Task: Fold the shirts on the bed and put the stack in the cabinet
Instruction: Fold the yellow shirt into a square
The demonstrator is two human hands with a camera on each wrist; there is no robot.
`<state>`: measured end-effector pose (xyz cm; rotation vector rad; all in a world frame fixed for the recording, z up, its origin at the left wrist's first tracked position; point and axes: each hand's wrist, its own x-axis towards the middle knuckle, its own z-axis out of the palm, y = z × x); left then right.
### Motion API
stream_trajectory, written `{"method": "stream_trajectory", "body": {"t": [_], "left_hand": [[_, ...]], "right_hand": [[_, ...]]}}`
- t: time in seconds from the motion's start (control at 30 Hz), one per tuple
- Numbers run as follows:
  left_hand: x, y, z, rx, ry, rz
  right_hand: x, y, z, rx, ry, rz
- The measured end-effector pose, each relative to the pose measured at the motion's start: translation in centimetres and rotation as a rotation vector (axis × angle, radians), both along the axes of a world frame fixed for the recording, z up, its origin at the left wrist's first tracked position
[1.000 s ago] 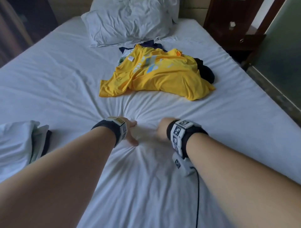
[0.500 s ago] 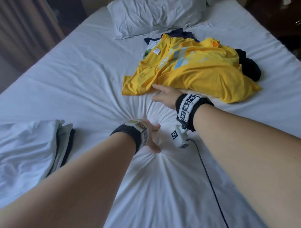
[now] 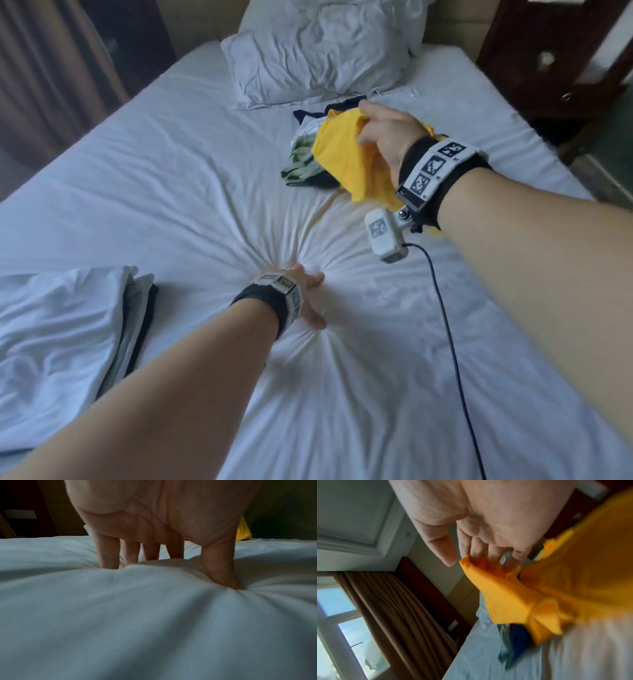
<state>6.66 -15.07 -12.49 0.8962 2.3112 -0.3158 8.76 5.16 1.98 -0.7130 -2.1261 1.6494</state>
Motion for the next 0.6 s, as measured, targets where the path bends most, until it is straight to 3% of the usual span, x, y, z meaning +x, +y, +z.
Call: {"method": "stream_trajectory", "body": {"t": [0.07, 0.17, 0.33, 0.4, 0.53, 0.6], "left_hand": [[0.9, 0.1, 2.2, 0.096, -0.011, 0.065], [1.8, 1.5, 8.2, 0.45, -0.034, 0.245], [6.1, 4.9, 20.5, 1.002, -0.17, 0.246], [8.8, 5.3, 24.4, 1.109, -0.263, 0.237], [13.8, 5.3, 30.2, 1.197, -0.12, 0.181], [15.2, 4.9, 31.9, 1.289, -0.173, 0.221]], "right_hand": [[2.9, 1.9, 4.7, 0.061, 0.089, -0.042], [7.2, 2.5, 10.7, 0.065, 0.194, -0.042], [14.2, -0.1, 18.9, 0.163, 0.339, -0.021], [17.0, -1.3, 21.6, 0.197, 0.39, -0.014], [21.8, -3.4, 25.2, 0.269, 0.404, 0.025], [23.8, -4.3, 25.8, 0.326, 0.39, 0.013]]}}
